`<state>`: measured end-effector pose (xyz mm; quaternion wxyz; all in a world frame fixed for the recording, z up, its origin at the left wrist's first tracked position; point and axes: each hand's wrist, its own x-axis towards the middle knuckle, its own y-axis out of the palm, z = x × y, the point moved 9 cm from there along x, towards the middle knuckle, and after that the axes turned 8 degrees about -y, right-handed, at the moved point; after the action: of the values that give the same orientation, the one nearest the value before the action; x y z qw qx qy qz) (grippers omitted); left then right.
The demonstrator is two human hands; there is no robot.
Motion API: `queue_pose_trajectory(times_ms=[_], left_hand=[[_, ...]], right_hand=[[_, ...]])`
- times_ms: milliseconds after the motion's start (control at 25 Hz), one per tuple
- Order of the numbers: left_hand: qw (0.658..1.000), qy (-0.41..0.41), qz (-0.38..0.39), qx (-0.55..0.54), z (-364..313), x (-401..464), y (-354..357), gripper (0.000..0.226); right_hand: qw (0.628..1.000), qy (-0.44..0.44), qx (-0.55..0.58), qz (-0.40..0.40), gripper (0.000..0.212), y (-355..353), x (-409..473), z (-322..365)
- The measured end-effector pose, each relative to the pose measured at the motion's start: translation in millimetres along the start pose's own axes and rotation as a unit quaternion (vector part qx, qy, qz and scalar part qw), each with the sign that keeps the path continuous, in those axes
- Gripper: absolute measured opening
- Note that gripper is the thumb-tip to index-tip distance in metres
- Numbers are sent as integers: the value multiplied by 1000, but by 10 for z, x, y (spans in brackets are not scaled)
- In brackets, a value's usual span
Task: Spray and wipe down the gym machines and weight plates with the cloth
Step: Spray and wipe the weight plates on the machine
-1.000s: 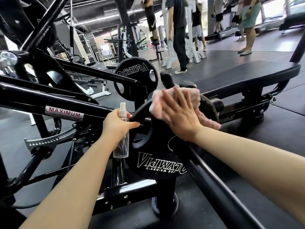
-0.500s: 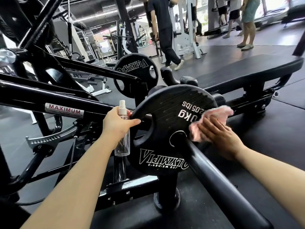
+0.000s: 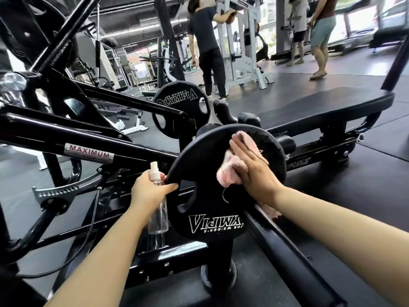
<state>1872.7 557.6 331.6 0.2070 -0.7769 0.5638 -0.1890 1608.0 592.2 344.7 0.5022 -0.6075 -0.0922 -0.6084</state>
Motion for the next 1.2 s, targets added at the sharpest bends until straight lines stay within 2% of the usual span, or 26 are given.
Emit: queue_pose_trajectory(times_ms=[80,120,200,280,360,400,520,600,680,720,800,880,960,1040,1200], left_hand=[[1000,10,16,16,-35,2,-23,36],[1000,24,17,6,-129,13,-44,36],[998,52,15,-19,-401,48,-33,38],[997,71,25,-14,-662,31,70,43],[997,66,35,-23,-737,37,148,53],[997,63,37,-25,-715,45,158,58],[997,72,37,-3,-647,83,131,45],[996,80,35,15,-665,89,120,35],[996,85,39,11,-677,96,129,34],[995,86,40,10,-677,102,127,34],[995,89,39,15,-698,104,130,35],[995,91,33,18,-731,103,137,36],[995,91,32,21,-743,118,135,37],[995,85,41,16,-709,141,138,37],[996,70,50,-1,-616,179,120,36]], right_hand=[[987,51,48,-142,56,-280,299,80],[982,76,64,-158,57,-317,500,94],[993,63,38,-95,50,-190,899,237],[995,-14,-98,-2,25,141,1064,444],[968,-87,-232,39,36,359,1020,535],[961,-93,-252,65,42,404,986,499],[954,-99,-282,27,43,232,996,389],[966,-26,-256,10,48,23,1005,179],[965,97,-235,57,56,-187,899,-177],[961,144,-226,67,53,-295,794,-394],[938,260,-193,125,41,-427,485,-907],[909,338,-180,163,43,-476,212,-1201],[904,394,-116,116,48,-490,167,-1215],[921,364,-117,70,47,-475,369,-937],[968,132,-211,26,45,-52,849,58]])
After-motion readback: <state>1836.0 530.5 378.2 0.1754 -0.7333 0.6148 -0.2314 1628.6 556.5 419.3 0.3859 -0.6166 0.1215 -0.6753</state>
